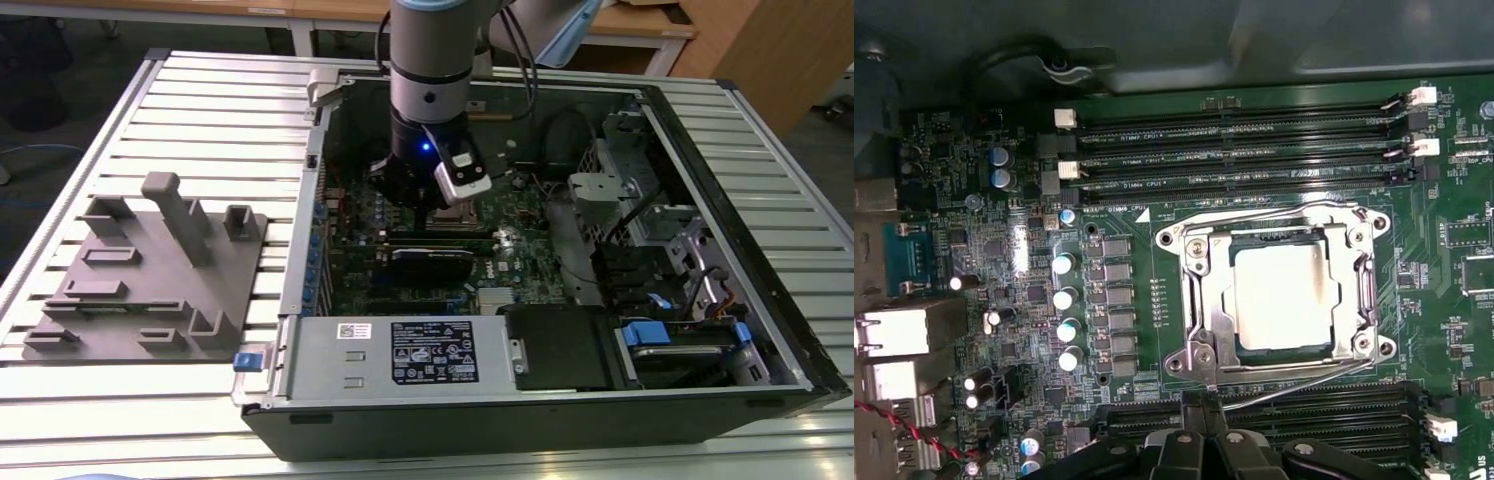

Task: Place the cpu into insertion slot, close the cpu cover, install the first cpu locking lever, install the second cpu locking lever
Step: 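Install the second cpu locking lever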

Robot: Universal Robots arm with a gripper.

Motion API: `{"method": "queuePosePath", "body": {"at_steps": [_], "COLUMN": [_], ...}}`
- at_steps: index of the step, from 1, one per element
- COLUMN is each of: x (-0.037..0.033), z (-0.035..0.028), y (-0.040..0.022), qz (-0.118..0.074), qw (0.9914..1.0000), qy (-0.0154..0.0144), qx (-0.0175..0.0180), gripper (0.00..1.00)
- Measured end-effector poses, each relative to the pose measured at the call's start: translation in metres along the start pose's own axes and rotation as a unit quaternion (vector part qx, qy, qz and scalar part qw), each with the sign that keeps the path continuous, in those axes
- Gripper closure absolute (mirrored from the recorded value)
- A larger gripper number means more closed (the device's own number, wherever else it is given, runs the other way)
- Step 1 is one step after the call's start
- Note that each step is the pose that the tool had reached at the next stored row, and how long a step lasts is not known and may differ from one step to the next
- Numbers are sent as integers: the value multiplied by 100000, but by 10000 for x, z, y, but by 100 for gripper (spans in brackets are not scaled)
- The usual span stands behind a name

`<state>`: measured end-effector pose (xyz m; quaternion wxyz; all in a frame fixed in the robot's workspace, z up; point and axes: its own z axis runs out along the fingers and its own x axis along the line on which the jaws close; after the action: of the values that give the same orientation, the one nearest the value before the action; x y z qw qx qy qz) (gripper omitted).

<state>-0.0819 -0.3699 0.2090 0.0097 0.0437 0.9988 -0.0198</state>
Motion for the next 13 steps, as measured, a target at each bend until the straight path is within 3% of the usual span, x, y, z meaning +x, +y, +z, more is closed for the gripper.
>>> {"method": "queuePosePath", "body": {"at_steps": [7, 13], "x": [1, 3], "z": [13, 15], "y": [4, 3], "qz": [12, 11], "qw": [99997, 99996], "qy": [61, 79], "qx": [-760, -905], "gripper": [90, 90]}}
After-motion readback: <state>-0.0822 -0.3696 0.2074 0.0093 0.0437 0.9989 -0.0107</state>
